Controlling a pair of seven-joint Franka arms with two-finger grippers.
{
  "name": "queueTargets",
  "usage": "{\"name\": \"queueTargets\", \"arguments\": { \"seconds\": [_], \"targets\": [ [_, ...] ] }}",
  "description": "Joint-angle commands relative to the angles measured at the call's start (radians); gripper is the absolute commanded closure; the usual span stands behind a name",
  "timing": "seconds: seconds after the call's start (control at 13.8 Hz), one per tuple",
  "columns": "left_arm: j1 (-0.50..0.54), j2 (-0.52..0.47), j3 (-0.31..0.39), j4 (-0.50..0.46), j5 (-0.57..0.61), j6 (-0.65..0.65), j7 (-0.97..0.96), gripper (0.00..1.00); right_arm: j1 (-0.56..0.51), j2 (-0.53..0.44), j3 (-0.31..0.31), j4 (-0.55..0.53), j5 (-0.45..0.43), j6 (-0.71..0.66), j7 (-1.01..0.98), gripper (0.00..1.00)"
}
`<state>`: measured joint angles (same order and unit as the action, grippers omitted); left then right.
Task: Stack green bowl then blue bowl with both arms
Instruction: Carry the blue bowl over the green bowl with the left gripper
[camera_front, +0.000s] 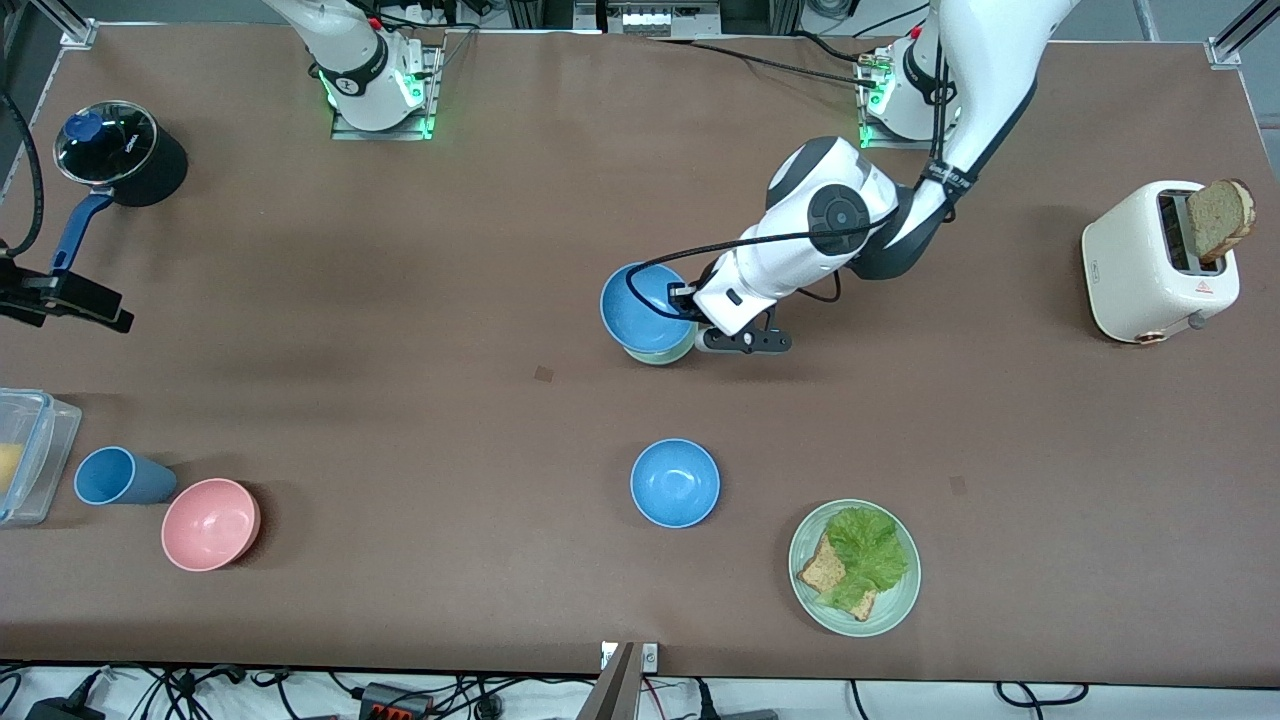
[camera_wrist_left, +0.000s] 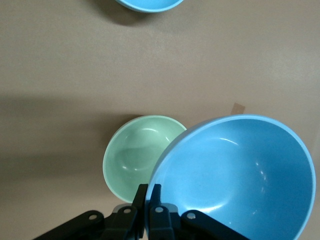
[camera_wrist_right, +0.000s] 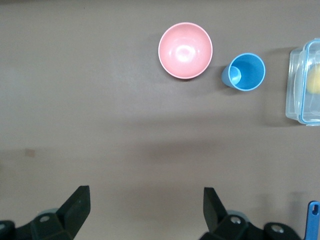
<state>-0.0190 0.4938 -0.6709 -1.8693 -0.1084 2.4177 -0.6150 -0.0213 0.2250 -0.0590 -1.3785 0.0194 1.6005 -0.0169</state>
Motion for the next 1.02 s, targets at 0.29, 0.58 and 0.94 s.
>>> {"name": "queueTargets", "arguments": {
  "seconds": [0.29,0.58,0.94],
  "targets": [
    [-0.007,-0.014,0.007,-0.093,0.116,0.139,0.003,1.00,-0.002,-0.234,0.008,-0.376,-0.036,0.179,-0.020,0.00],
    [-0.015,0.008,0.008,-0.103,0.212,0.135,0.009,1.00,-0.002,-0.227,0.008,-0.367,-0.035,0.173,-0.017,0.00],
    [-0.025,0.040,0.008,-0.099,0.335,0.136,0.003,0.99,-0.008,-0.196,0.007,-0.323,-0.024,0.171,-0.023,0.00]
  ]
}}
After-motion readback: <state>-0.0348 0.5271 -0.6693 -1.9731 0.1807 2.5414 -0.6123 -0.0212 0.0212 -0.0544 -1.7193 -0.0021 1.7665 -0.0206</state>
